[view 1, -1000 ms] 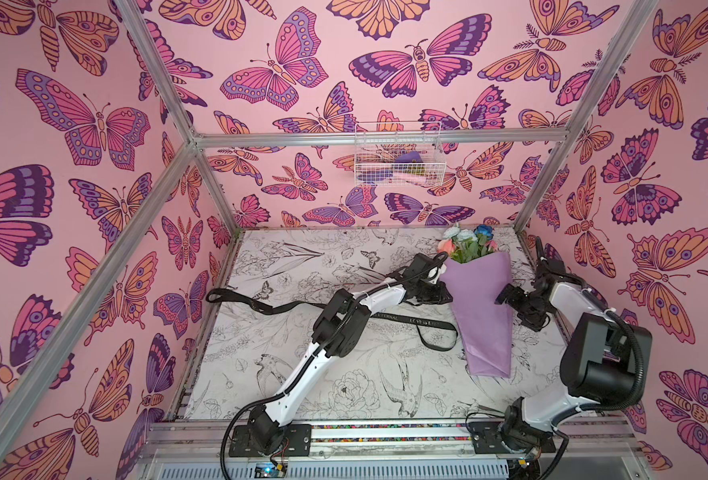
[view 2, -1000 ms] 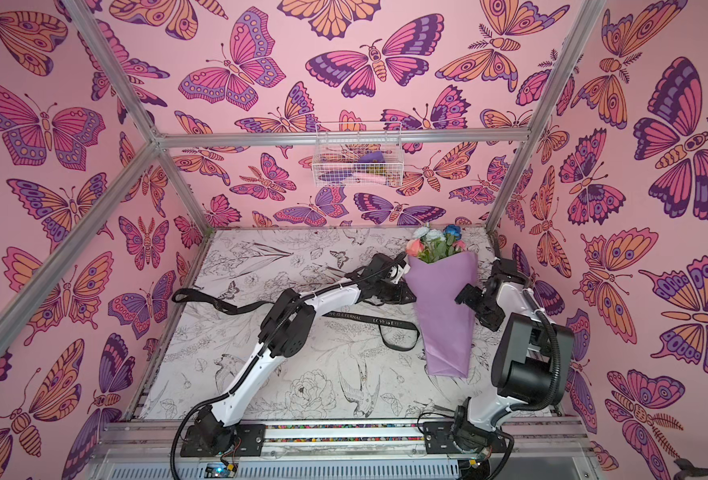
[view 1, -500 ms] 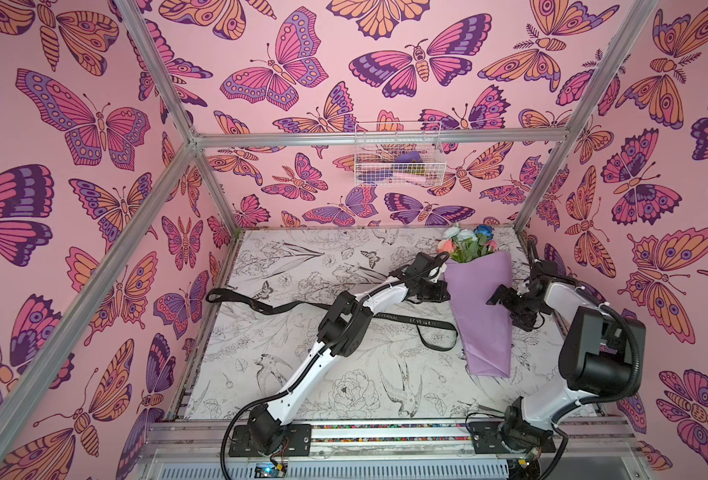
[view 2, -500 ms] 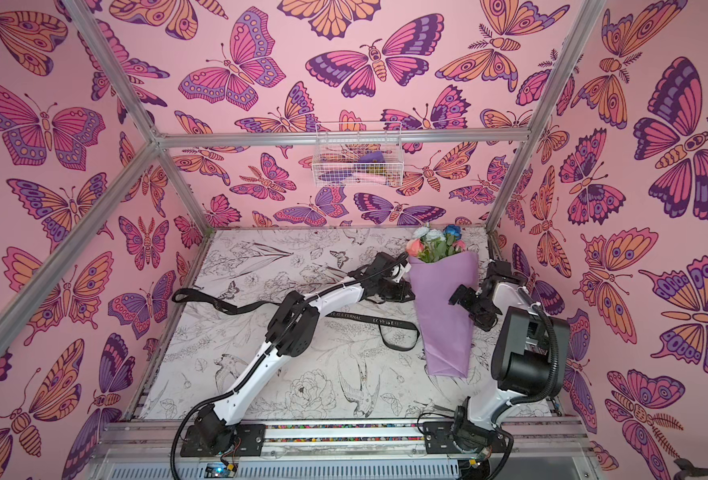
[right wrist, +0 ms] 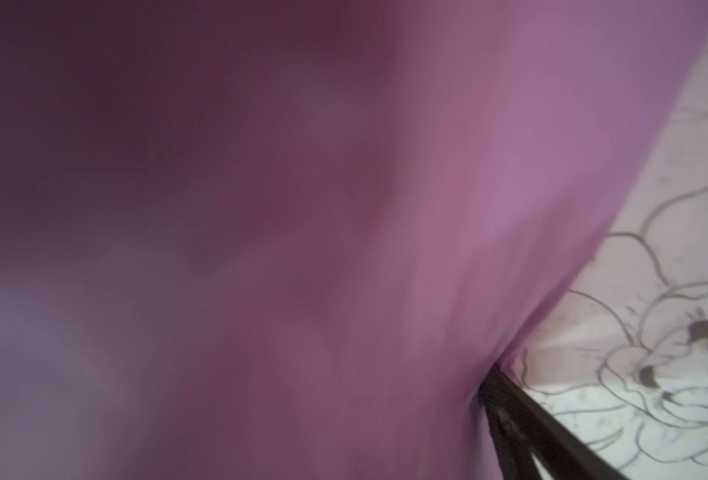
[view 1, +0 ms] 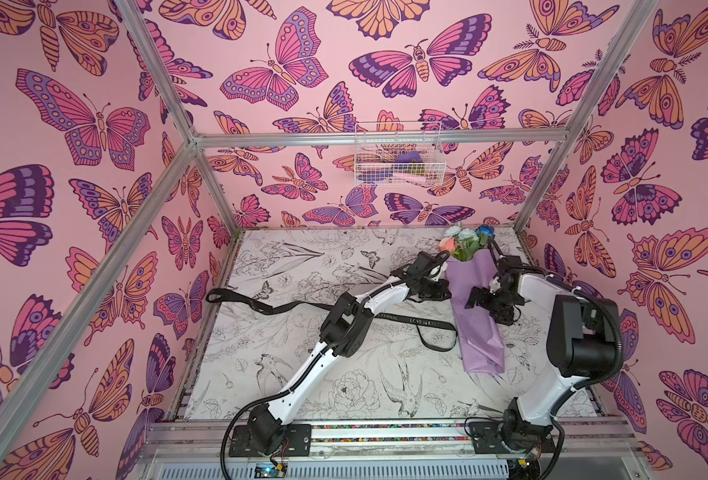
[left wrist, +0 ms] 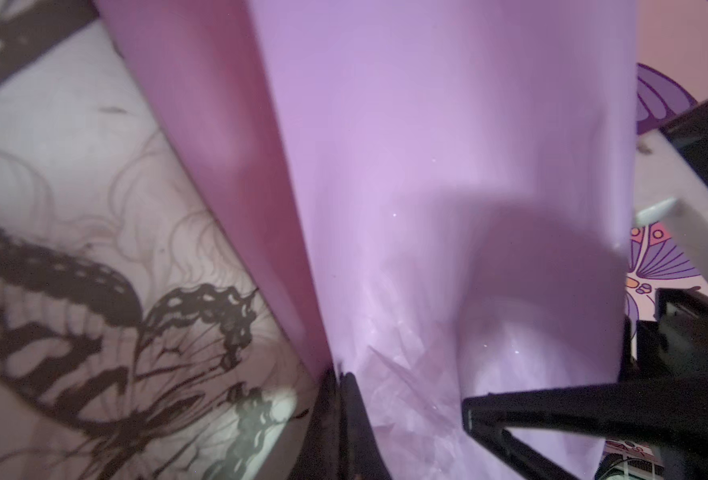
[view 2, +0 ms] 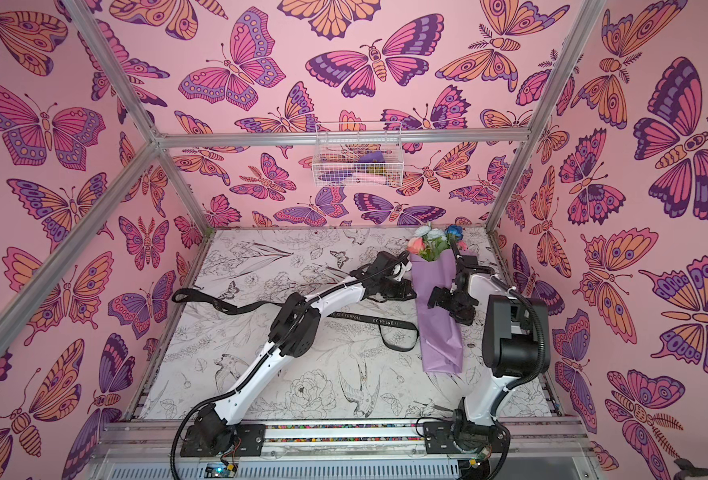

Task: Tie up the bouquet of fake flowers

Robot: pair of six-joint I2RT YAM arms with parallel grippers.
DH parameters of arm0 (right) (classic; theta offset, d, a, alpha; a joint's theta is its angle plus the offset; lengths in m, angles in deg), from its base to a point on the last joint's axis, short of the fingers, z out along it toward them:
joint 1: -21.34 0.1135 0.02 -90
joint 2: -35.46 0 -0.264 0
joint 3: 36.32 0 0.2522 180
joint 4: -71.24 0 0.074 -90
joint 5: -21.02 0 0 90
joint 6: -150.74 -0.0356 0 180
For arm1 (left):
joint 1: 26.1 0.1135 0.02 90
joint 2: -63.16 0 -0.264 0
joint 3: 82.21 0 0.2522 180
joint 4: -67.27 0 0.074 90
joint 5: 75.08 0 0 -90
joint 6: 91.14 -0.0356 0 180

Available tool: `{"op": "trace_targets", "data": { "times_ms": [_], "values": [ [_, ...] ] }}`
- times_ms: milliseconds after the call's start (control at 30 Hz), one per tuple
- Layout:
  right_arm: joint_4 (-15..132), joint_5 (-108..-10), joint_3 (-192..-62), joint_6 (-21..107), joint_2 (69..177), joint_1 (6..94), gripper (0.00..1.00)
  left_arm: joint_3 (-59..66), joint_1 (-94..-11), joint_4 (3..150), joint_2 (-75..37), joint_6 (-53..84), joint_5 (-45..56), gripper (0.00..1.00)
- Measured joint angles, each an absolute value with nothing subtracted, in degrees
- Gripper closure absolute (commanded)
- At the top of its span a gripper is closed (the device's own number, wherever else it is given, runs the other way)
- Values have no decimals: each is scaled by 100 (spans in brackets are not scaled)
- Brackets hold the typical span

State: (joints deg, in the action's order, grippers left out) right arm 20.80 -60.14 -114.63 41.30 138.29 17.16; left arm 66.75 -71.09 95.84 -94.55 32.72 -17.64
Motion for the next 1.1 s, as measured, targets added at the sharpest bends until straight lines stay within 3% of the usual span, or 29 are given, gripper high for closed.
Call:
{"op": "trace_targets", "data": {
  "times_ms": [567, 1100],
  "values": [
    [1546, -6895, -11999, 4106, 14309, 2306, 1, 6723, -7113, 9588, -9485, 3369, -1772, 100],
    [2152, -5953, -11815, 4111, 14067, 2319, 1, 6710, -7116, 9575, -9485, 3384, -1774, 100]
  ]
}}
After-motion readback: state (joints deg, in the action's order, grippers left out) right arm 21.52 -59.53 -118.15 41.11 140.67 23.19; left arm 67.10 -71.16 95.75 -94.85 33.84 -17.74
